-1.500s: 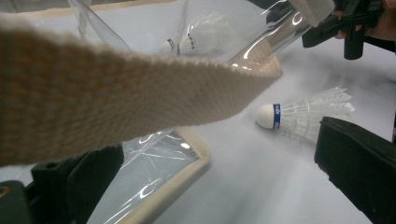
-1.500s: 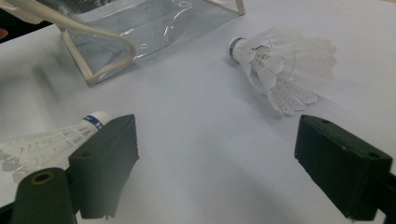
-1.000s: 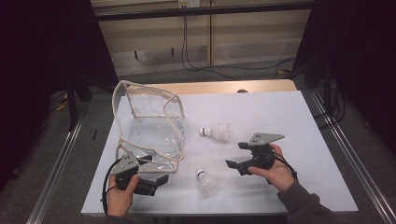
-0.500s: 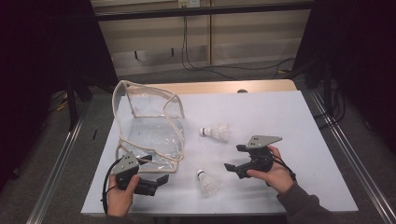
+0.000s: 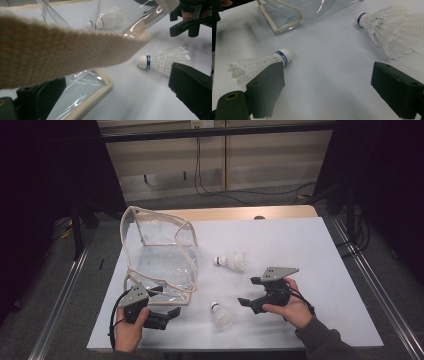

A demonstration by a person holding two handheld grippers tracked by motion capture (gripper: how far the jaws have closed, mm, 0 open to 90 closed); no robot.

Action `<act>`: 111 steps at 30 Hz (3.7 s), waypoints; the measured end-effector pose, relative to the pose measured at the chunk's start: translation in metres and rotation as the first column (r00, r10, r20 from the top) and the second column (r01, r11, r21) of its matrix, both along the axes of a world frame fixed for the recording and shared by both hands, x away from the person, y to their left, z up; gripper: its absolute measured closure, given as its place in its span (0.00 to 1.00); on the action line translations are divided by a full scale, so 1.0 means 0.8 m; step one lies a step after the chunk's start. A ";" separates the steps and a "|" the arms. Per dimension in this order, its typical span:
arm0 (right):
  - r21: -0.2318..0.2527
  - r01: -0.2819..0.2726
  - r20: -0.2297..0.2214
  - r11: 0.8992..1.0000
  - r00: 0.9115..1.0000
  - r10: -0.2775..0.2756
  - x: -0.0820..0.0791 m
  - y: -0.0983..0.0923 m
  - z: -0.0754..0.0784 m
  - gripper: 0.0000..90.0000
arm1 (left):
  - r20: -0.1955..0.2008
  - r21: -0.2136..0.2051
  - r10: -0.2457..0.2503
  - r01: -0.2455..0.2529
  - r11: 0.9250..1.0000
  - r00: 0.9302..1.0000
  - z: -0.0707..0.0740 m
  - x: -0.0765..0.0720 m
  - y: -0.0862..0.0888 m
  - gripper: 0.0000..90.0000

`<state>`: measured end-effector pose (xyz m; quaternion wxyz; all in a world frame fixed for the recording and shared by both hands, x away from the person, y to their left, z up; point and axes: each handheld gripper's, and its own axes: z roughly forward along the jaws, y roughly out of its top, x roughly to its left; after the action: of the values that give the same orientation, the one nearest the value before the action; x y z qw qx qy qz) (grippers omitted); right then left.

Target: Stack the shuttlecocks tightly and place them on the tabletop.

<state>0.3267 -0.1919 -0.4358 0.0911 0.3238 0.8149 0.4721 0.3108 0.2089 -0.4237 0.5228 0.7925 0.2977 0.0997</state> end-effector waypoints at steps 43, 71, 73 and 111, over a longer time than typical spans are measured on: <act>0.023 -0.078 -0.015 0.997 0.997 0.078 -0.009 0.018 0.000 0.10 | -0.002 -0.006 0.001 -0.001 1.000 1.000 0.000 0.000 0.000 0.01; 0.010 -0.134 -0.001 0.991 0.991 0.134 -0.016 0.030 -0.003 0.08 | -0.001 -0.003 -0.002 0.002 1.000 1.000 0.000 0.001 0.000 0.01; 0.010 -0.134 -0.003 0.991 0.991 0.134 -0.016 0.030 -0.004 0.08 | -0.001 -0.003 -0.002 0.002 1.000 1.000 0.000 0.001 0.000 0.01; -0.038 -0.188 0.018 0.981 0.982 0.189 -0.015 0.030 -0.008 0.42 | -0.001 -0.005 -0.004 0.004 1.000 1.000 0.000 0.001 0.001 0.01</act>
<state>0.3148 -0.1680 -0.4420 0.0607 0.2383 0.8492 0.4674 0.3119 0.2094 -0.4236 0.5248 0.7920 0.2964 0.0975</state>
